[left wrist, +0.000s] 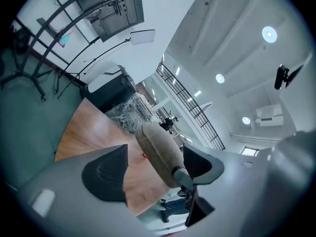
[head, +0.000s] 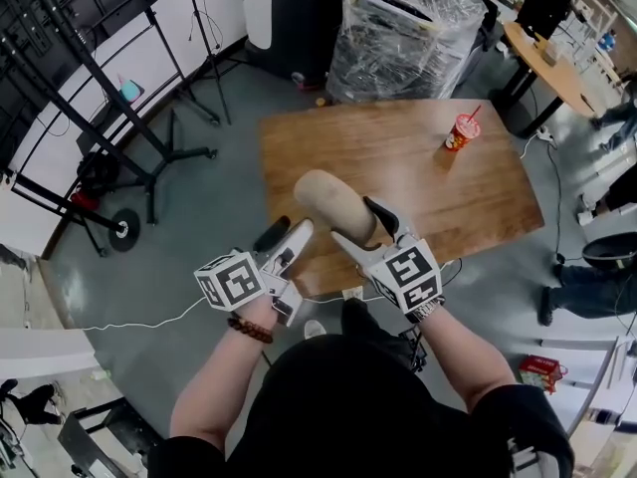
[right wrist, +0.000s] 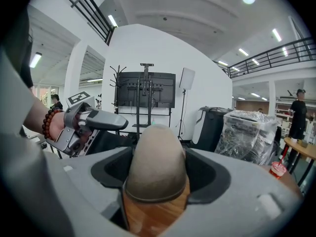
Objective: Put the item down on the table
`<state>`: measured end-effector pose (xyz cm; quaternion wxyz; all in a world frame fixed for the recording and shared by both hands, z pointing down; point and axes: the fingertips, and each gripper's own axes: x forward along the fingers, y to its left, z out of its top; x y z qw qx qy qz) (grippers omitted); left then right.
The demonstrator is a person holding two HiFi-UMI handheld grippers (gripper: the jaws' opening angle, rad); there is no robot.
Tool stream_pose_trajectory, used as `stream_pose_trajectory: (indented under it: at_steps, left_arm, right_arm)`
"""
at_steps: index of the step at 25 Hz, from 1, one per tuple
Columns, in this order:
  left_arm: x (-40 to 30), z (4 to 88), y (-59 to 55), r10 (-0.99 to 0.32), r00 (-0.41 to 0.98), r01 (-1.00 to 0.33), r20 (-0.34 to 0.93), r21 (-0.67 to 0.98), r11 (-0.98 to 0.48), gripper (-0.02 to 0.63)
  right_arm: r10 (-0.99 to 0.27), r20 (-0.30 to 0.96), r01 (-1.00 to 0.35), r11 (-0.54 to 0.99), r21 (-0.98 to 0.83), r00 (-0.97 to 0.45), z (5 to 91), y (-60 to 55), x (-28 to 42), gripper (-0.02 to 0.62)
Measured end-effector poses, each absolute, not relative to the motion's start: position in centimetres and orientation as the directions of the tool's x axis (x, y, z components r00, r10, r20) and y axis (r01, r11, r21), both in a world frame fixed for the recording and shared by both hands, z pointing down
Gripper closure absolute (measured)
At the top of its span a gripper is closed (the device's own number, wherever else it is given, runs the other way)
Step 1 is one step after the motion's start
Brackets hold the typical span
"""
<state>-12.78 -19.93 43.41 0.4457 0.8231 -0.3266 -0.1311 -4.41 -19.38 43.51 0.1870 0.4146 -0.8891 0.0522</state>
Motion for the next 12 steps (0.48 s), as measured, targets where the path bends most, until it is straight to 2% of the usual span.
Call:
stream_pose_trajectory:
  at_steps: [12]
  left_arm:
    - [-10.1,44.4,-25.3,-0.694,0.696,-0.592,0.184,0.694,-0.410,0.434]
  right_arm:
    - [-0.708,0.395,-0.763,0.646,0.029,-0.586,45.2,-27.1,0.2,0.272]
